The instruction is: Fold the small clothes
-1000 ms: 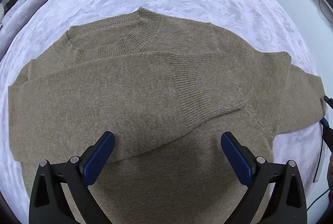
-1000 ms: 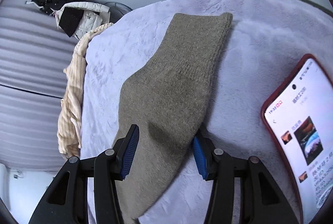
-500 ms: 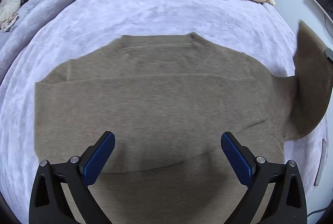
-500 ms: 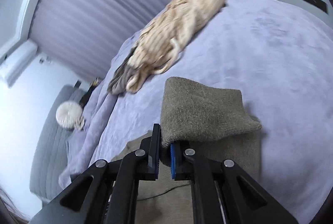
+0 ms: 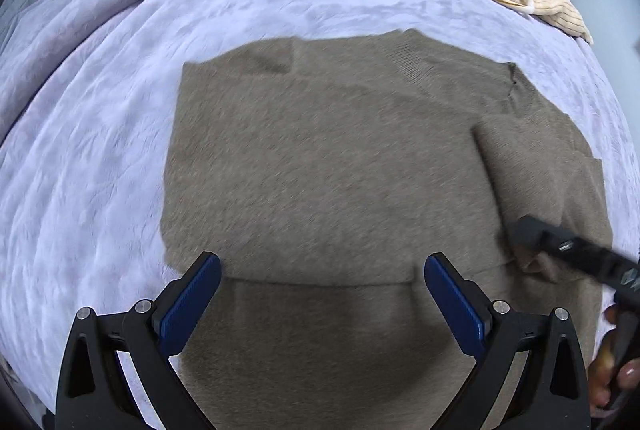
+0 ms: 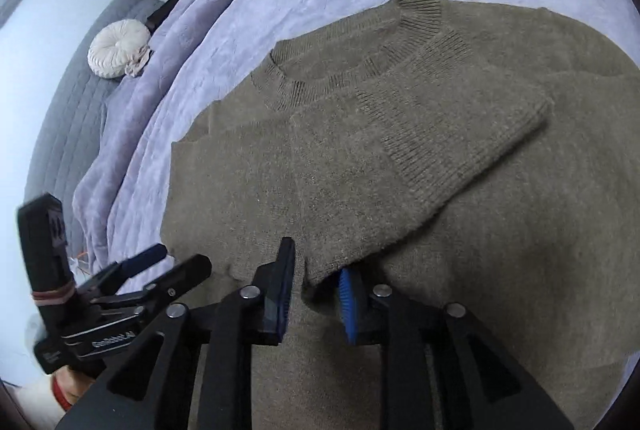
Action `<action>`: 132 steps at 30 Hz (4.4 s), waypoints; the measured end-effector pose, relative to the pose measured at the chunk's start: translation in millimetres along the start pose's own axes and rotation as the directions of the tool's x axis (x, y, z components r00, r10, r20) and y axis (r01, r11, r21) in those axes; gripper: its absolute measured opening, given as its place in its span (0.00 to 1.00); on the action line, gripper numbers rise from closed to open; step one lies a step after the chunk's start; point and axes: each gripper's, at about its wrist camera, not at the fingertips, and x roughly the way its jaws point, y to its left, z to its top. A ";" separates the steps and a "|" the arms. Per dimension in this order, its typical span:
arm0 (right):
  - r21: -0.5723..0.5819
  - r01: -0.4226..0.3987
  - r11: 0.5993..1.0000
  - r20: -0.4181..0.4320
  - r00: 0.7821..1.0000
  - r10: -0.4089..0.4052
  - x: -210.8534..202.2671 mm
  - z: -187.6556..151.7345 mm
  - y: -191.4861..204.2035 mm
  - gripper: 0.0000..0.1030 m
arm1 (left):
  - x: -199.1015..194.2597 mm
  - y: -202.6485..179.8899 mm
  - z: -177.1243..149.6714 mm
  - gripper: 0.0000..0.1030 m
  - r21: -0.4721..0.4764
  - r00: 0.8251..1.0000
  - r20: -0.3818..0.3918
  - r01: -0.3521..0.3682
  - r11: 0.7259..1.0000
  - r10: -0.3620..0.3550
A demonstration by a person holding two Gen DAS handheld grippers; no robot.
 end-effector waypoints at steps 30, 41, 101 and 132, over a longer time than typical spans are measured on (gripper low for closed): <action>-0.222 -0.016 0.975 -0.113 0.994 -0.009 43.1 -25.3 85.2 0.45 | -6.6 56.9 13.9 0.99 -0.082 0.944 0.002 0.330 0.940 -0.331; 0.429 -0.092 0.898 0.146 0.989 0.032 -76.2 -68.6 -89.6 0.45 | 23.6 18.8 33.8 0.86 -0.112 0.931 -0.085 0.345 0.932 -0.355; 0.389 0.083 0.918 0.091 0.988 -0.128 -92.5 -40.3 -142.6 0.36 | -4.6 41.2 7.0 0.98 -0.033 0.997 -0.080 0.011 0.999 -0.014; 0.291 0.174 0.941 -0.005 0.984 -0.180 -126.4 -104.3 -81.1 0.50 | -49.0 -9.6 -77.7 0.88 0.148 0.966 -0.257 0.002 0.989 0.036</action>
